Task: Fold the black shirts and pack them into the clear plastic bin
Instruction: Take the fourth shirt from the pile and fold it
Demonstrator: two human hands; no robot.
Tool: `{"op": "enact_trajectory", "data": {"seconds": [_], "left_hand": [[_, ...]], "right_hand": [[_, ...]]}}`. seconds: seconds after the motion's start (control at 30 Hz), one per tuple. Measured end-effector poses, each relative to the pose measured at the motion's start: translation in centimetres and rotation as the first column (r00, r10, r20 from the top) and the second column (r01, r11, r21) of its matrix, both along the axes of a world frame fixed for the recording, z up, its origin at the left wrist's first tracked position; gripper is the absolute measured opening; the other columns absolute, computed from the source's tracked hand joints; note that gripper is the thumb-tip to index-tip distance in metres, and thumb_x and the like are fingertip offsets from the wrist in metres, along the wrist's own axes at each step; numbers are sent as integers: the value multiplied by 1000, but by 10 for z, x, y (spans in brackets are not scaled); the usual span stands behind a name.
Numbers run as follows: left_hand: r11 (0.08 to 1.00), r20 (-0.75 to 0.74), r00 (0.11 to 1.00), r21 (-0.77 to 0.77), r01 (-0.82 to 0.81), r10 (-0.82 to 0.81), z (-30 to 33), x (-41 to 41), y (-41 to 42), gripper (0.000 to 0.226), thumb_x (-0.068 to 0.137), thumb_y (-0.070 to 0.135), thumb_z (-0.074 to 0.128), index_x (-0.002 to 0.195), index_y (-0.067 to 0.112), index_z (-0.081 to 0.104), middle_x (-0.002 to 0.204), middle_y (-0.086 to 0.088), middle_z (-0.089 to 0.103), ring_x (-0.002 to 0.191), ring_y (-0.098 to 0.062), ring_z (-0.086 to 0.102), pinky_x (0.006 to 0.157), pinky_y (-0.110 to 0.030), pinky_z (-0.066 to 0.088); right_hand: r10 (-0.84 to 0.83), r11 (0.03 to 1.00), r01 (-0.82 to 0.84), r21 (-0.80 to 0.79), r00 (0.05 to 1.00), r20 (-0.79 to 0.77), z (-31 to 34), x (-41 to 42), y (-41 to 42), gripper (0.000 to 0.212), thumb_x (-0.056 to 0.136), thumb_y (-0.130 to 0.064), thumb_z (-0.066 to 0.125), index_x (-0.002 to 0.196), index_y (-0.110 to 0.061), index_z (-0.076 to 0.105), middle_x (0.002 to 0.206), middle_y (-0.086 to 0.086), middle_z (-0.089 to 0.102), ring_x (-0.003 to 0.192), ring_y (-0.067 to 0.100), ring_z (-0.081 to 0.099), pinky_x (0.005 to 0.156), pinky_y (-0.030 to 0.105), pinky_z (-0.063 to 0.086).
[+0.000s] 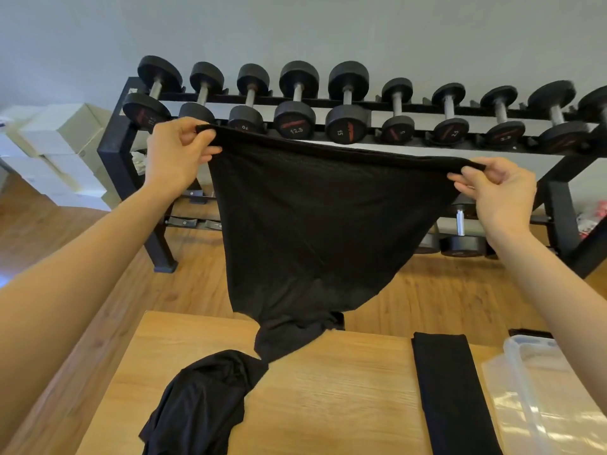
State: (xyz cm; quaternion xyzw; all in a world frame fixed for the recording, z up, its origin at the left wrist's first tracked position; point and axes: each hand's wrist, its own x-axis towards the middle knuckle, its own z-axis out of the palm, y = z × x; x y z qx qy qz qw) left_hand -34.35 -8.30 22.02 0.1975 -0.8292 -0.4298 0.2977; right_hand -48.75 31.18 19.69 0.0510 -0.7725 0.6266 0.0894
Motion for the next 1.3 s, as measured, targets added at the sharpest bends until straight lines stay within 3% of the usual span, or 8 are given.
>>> {"op": "enact_trajectory", "data": {"seconds": [0.3,0.47,0.77,1.03,1.3], "left_hand": [[1000,-26,1000,-7,4,-4,0,6,2,24,98,22,57,119,14,65,100,3,71,87,0,70,78,-15,56],[999,-2,1000,41,-6,6,-12,18,0,25,97,22,59,119,12,65,93,4,71,83,-2,71,77,-19,57],[999,56,998,46,9,-12,-33,57,2,26,99,21,55,121,10,63,105,-3,71,90,-6,72,83,-24,58],[996,121,992,77,34,-43,-54,109,0,29,98,25,55,123,11,62,106,-3,72,87,-9,73,78,-25,59],[986,159,979,124,112,-131,-72,178,9,19,93,23,62,108,12,67,91,-1,73,82,-10,73,72,-18,58]], "right_hand": [[30,999,-29,26,998,-48,2,6,2,21,96,-8,56,115,-10,64,107,8,70,96,7,70,87,23,55],[20,999,-19,36,999,-40,-8,12,4,22,96,-9,57,116,-6,64,103,9,70,92,5,71,82,19,56],[18,995,-14,99,999,-48,-19,33,5,23,96,-13,57,117,-9,64,105,9,70,92,8,71,83,21,56],[39,991,-35,128,999,-32,-34,86,14,24,96,-13,58,118,-7,64,102,9,70,90,7,71,80,18,56],[8,994,-11,113,1000,27,-55,156,32,25,95,-13,59,119,-7,65,97,0,70,89,9,72,79,20,57]]}}
